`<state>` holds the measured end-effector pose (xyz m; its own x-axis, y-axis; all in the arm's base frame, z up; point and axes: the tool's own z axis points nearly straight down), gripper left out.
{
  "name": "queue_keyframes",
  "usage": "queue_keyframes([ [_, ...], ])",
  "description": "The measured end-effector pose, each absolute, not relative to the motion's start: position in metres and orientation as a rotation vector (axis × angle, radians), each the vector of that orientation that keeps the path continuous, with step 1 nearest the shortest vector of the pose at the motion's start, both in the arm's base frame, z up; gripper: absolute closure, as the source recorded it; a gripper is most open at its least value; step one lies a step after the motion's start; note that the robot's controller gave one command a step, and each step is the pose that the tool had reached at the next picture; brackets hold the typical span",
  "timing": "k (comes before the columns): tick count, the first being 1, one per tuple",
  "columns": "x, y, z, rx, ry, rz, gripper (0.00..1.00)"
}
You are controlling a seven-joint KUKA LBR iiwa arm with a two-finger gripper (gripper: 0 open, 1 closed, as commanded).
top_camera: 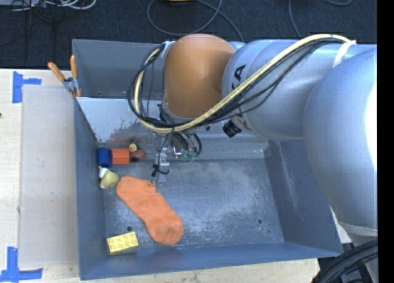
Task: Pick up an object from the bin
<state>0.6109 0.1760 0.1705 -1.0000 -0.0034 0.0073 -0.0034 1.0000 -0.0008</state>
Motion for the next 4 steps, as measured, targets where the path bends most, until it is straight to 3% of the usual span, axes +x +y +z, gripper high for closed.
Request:
queue_keyframes([
  [1,0.612,0.175,0.175,0.001,-3.14,0.0,0.0],
  [2,0.604,0.177,0.129,0.029,-3.143,-0.002,0.0],
  [3,0.595,0.179,0.108,0.046,-3.139,0.001,0.0],
  [4,0.575,0.19,0.139,0.121,-3.134,0.001,0.0],
])
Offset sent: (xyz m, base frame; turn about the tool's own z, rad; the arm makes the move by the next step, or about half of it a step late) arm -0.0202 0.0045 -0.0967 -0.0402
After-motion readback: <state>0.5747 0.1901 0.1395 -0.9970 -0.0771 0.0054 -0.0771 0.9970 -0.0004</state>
